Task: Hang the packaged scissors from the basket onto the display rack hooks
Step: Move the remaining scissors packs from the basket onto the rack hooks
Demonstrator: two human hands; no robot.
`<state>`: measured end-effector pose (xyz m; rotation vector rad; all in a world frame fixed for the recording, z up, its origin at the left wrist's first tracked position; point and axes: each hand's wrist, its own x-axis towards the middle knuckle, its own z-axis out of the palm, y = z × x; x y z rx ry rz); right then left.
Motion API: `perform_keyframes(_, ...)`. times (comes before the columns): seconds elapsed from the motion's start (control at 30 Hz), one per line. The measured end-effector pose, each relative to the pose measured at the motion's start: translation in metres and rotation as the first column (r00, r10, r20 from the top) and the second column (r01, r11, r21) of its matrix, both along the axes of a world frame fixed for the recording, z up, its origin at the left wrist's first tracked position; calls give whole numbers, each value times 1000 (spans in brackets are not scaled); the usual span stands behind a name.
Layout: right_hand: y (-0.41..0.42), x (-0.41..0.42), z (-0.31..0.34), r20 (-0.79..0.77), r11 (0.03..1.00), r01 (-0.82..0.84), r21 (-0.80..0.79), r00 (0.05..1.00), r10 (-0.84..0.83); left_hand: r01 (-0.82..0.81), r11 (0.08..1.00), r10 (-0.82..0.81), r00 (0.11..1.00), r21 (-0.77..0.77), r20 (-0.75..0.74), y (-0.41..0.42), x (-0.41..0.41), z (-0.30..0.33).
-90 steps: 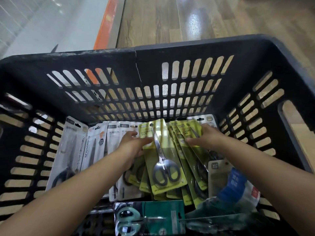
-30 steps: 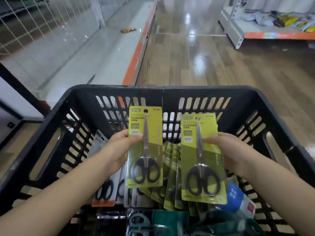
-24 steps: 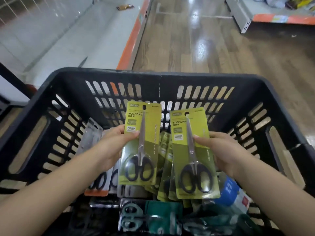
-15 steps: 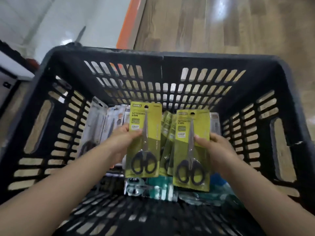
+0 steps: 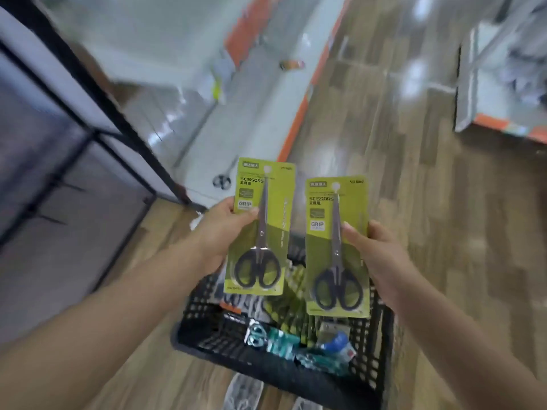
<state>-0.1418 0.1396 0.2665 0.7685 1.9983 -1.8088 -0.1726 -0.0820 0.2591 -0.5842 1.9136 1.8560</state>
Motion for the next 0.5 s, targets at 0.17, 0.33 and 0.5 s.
perform_keyframes(0.17,-32,-21,200,-218,985,-114,-127,972,85,-103,995,100,980,-6,-173,-57,15,200)
perform_keyframes(0.33,-86,-2,328,-393,929,-279,-245,904,168,-294,953,301,902,69,-309,-87,89,337)
perform_keyframes(0.5,-134,61,359,-464,822,-503,-266,815,348,-565,802,597,742,197,-304,-97,210,378)
